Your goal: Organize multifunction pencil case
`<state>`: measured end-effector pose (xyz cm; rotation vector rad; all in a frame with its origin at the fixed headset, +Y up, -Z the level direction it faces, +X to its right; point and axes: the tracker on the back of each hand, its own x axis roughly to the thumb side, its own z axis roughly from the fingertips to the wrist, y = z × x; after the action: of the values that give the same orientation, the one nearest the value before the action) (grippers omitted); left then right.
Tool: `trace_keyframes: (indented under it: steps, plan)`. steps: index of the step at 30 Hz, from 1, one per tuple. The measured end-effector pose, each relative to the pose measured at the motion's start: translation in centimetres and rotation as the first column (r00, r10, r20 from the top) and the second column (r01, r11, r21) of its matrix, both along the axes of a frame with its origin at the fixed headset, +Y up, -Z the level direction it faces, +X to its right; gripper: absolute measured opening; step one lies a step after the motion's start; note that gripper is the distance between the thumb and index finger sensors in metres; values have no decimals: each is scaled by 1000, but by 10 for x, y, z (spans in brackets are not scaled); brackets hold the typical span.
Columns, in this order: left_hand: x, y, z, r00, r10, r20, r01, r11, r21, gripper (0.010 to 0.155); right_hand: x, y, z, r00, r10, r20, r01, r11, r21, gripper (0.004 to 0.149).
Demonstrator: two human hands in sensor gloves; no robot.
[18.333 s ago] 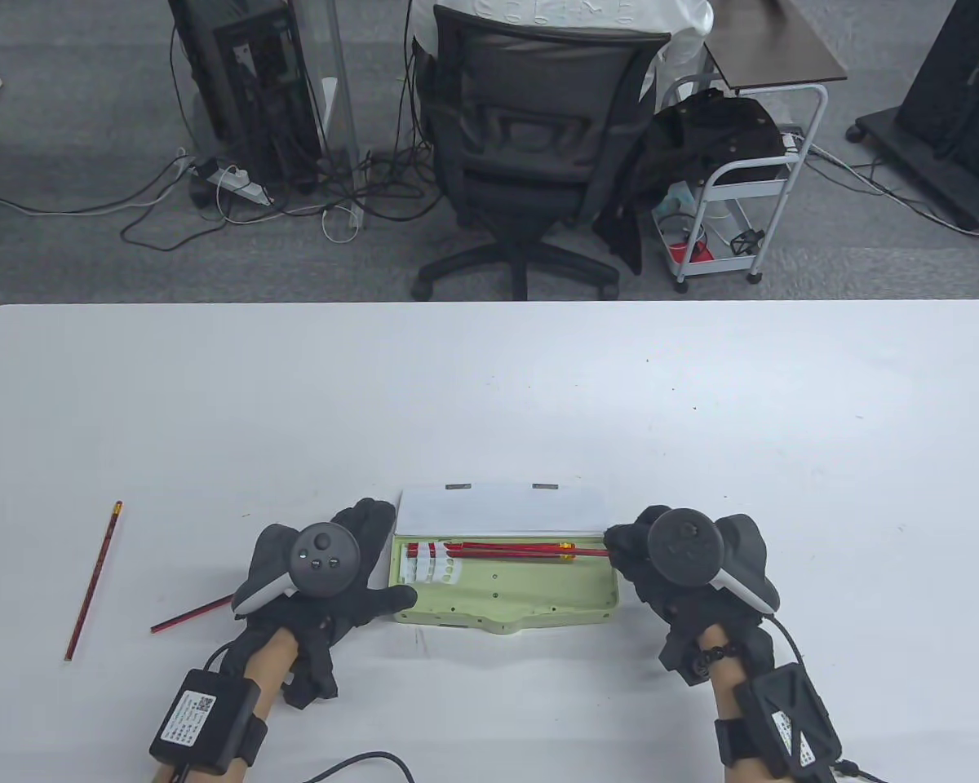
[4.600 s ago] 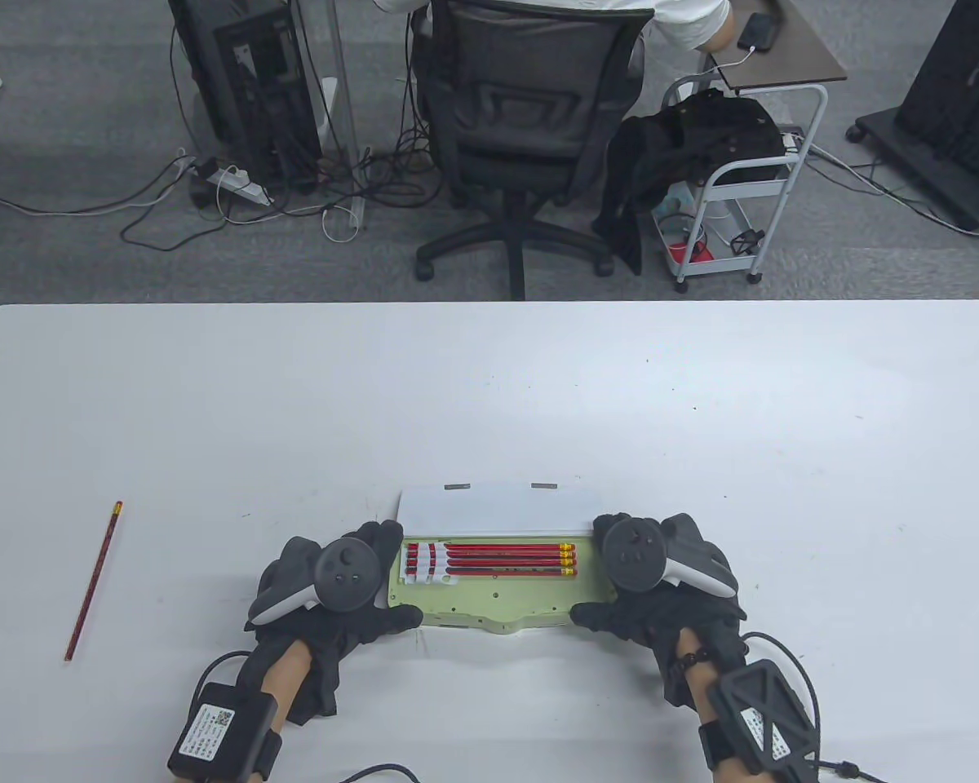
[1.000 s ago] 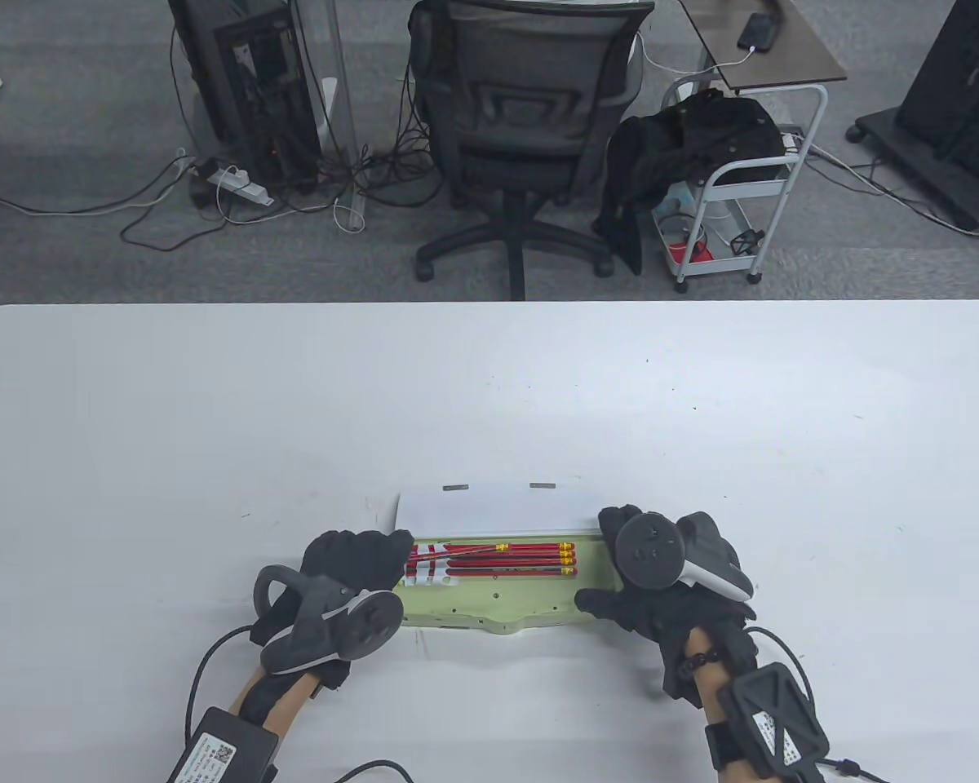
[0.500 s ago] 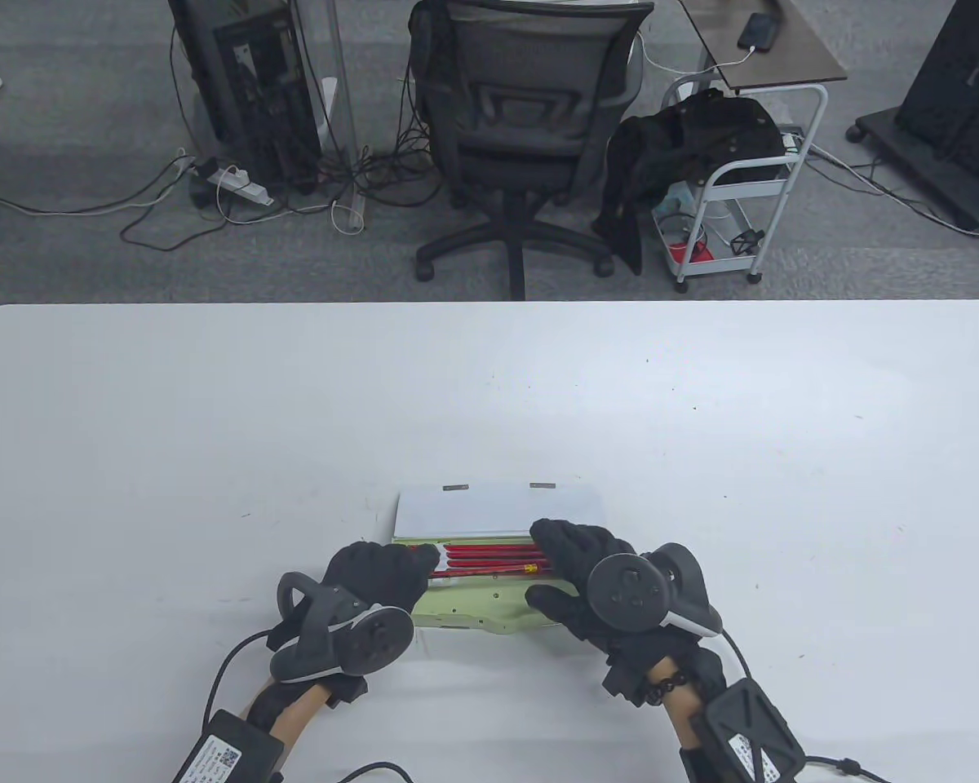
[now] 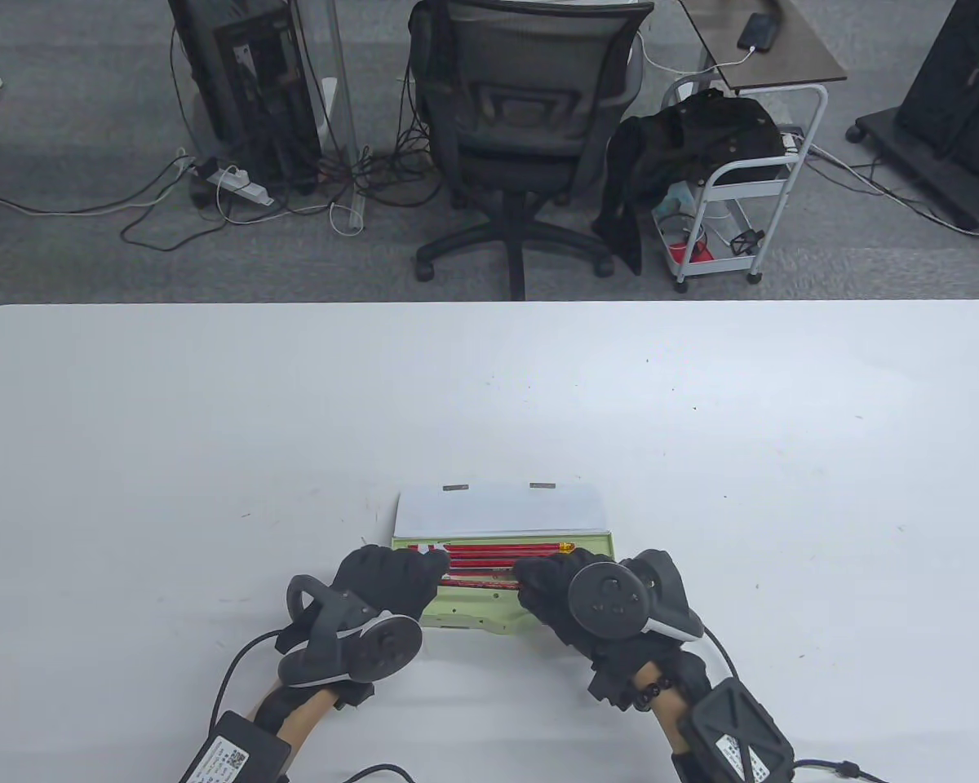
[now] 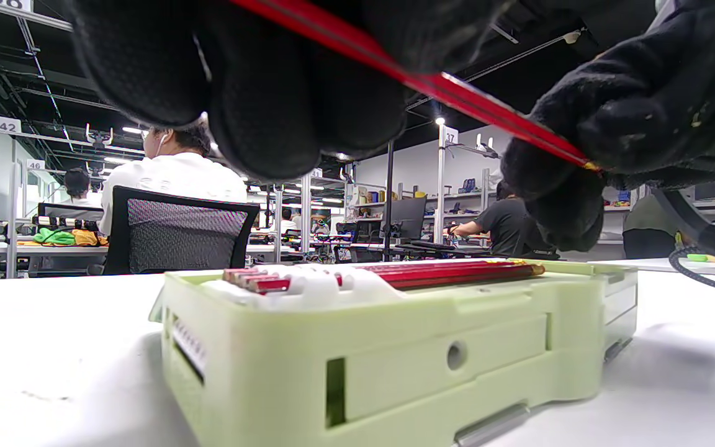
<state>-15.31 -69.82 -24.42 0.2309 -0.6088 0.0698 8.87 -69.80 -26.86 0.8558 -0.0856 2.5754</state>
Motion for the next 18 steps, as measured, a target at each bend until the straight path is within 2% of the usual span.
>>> trace_keyframes:
  steps: [6, 9, 13, 18]
  plan:
    - [-3, -1, -2, 1000, 20, 2, -20, 1000, -13, 44, 1, 0, -2, 1000, 2, 17, -2, 1000, -6, 44]
    - [-9, -1, -3, 999, 48, -9, -48, 999, -25, 49, 9, 1, -4, 998, 30, 52, -30, 1000, 6, 43]
    - [-23, -2, -10, 993, 94, -65, -100, 991, -91, 64, 29, 4, -12, 994, 22, 107, -19, 999, -25, 43]
    - [-48, -15, -26, 986, 89, -142, -124, 958, -259, 91, 64, 5, -21, 980, 42, 196, -25, 996, -87, 43]
